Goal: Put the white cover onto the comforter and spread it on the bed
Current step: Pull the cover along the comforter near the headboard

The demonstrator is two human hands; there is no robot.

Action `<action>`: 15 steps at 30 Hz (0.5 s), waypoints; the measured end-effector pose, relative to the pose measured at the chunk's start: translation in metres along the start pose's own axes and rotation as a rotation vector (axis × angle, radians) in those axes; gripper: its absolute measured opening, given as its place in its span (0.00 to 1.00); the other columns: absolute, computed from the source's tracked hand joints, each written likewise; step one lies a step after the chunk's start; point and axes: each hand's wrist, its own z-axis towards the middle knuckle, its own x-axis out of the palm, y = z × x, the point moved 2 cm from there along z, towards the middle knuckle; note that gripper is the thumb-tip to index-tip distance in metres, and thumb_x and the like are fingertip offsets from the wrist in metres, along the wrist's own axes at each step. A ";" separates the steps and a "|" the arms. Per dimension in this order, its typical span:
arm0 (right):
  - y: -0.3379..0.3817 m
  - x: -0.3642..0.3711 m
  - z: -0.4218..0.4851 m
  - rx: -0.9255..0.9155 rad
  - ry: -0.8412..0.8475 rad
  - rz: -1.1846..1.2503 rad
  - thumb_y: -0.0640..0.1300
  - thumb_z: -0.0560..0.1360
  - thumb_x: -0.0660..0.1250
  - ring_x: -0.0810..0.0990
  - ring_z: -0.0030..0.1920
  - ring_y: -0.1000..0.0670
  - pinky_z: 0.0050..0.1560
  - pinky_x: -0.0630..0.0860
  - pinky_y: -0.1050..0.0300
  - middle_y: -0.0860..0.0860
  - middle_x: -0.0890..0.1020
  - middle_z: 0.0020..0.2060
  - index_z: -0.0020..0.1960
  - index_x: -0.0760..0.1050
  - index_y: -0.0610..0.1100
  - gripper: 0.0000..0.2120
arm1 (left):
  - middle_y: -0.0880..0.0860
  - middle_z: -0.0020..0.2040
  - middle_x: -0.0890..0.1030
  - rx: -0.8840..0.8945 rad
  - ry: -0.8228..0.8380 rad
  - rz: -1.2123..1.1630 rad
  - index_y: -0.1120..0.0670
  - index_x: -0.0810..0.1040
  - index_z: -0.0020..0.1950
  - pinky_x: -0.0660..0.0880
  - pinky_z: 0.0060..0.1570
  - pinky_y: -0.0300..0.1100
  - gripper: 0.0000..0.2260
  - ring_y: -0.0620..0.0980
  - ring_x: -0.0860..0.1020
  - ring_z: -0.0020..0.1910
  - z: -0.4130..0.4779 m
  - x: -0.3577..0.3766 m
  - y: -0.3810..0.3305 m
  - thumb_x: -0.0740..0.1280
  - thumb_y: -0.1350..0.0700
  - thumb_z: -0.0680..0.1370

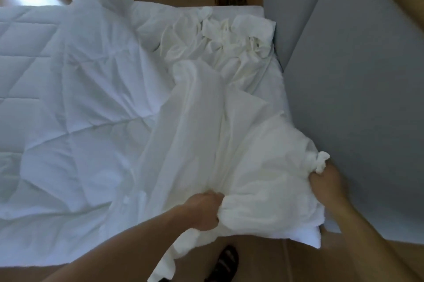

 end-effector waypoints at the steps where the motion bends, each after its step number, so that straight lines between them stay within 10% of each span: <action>1: 0.007 -0.003 -0.006 -0.016 0.034 0.073 0.39 0.72 0.60 0.74 0.36 0.42 0.35 0.65 0.56 0.45 0.76 0.36 0.40 0.68 0.44 0.03 | 0.53 0.65 0.72 -0.001 0.109 0.007 0.51 0.67 0.71 0.74 0.57 0.45 0.27 0.56 0.75 0.61 0.001 0.001 0.003 0.71 0.51 0.73; 5: 0.040 -0.012 -0.024 -0.126 0.149 0.339 0.45 0.61 0.58 0.78 0.40 0.54 0.38 0.72 0.60 0.52 0.81 0.41 0.49 0.76 0.47 0.17 | 0.52 0.71 0.71 -0.018 0.160 -0.461 0.52 0.66 0.75 0.70 0.69 0.49 0.37 0.53 0.72 0.66 0.012 -0.042 0.015 0.75 0.43 0.70; 7: 0.066 -0.016 -0.031 -0.206 0.191 0.427 0.44 0.61 0.60 0.78 0.37 0.58 0.37 0.74 0.63 0.55 0.82 0.39 0.48 0.78 0.49 0.16 | 0.55 0.69 0.74 -0.045 -0.277 -0.588 0.55 0.70 0.72 0.70 0.68 0.48 0.32 0.53 0.73 0.65 0.011 -0.081 0.024 0.75 0.47 0.71; 10: 0.096 -0.021 -0.035 -0.276 0.205 0.537 0.42 0.61 0.62 0.74 0.32 0.62 0.34 0.72 0.67 0.60 0.81 0.32 0.42 0.78 0.49 0.11 | 0.55 0.77 0.61 -0.264 -0.897 -0.183 0.53 0.61 0.77 0.61 0.72 0.54 0.39 0.56 0.57 0.76 -0.007 -0.133 0.053 0.73 0.42 0.72; 13: 0.108 -0.026 -0.040 -0.292 0.242 0.587 0.40 0.61 0.61 0.73 0.31 0.62 0.32 0.71 0.66 0.60 0.80 0.30 0.42 0.79 0.46 0.12 | 0.55 0.81 0.42 -0.537 -0.675 -0.173 0.48 0.42 0.80 0.55 0.71 0.66 0.54 0.60 0.43 0.79 -0.007 -0.138 0.093 0.71 0.31 0.68; 15: 0.108 -0.024 -0.045 -0.301 0.257 0.587 0.38 0.62 0.62 0.73 0.30 0.61 0.31 0.71 0.65 0.57 0.79 0.29 0.42 0.79 0.42 0.11 | 0.57 0.80 0.43 -0.611 -0.521 -0.367 0.45 0.35 0.79 0.59 0.70 0.68 0.59 0.64 0.51 0.78 0.004 -0.117 0.114 0.72 0.28 0.64</action>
